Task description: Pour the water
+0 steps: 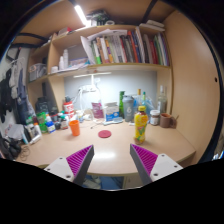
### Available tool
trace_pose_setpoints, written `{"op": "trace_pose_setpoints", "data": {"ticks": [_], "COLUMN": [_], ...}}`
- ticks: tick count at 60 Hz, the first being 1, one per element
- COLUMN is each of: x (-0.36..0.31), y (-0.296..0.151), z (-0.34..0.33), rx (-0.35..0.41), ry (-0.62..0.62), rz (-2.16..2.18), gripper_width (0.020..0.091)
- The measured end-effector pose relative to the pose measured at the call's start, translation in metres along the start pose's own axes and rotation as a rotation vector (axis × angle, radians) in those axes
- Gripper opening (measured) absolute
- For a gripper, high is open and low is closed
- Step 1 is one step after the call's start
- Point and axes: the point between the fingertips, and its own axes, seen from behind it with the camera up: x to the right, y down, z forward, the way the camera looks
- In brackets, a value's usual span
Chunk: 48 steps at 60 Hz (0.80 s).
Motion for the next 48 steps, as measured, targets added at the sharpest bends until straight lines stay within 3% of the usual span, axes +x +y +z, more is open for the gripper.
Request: {"op": "trace_pose_setpoints", "data": {"ticks": [19, 36, 41, 48], "x": [0.128, 0.163, 0.159, 0.165], "y": [0.007, 0.004, 0.009, 0.005], "z": [0.168, 0.285, 0.306, 0.312], "rx": [0.053, 0.073, 0.039, 0.079], "ry": [0.121, 0.126, 0.113, 0.167], "rz": [-0.029, 0.004, -0.014, 0.016], "gripper_width": [0.0829, 0.0811, 0.0449, 0.0411]}}
